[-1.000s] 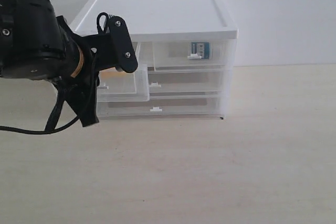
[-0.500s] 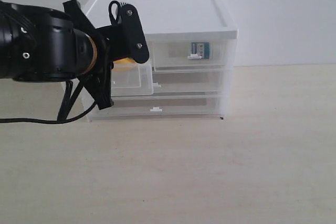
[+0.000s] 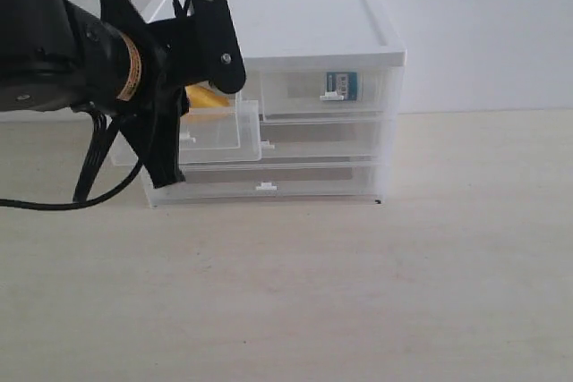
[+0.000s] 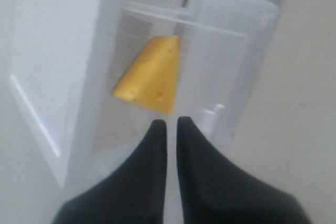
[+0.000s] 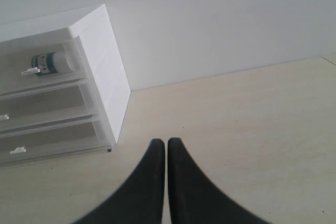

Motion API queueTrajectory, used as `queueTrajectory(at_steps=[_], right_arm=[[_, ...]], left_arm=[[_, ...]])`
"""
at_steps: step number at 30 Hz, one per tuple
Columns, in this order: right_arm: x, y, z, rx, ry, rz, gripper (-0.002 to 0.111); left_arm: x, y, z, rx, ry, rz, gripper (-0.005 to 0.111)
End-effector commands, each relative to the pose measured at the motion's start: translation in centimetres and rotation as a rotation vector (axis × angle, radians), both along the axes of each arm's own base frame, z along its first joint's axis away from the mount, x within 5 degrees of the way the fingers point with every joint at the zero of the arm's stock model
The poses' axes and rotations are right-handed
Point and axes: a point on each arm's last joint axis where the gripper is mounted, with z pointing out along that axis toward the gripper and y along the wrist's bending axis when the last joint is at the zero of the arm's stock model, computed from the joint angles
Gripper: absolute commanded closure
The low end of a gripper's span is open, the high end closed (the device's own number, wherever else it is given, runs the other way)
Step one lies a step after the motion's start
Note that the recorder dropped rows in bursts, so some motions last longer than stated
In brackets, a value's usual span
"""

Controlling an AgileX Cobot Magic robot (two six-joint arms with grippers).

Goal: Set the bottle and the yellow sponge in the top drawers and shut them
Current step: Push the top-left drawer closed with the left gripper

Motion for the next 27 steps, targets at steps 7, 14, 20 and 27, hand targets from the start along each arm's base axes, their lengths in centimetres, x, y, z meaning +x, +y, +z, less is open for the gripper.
queueTrajectory(at_steps=[7,14,20,27], right_arm=[[0.0,0.0,0.2,-0.003,-0.015,-0.006,0.108],[0.0,-0.1,0.2,-0.003,-0.019,-0.007,0.108],[0.0,-0.1,0.2,-0.003,-0.02,-0.007,0.108],[0.0,-0.1,0.2,-0.003,-0.025,-0.009,0.108]], left_arm=[[1.1,-0.3,-2.7,0.062,0.071,0.016,0.103],[3.5,0.4,-3.7,0.047,-0.038,0.099,0.103],[4.4,0.0,-3.3,0.005,-0.145,0.053,0.103],[6.5,1.2,-5.5,0.031,-0.151,0.083,0.103]])
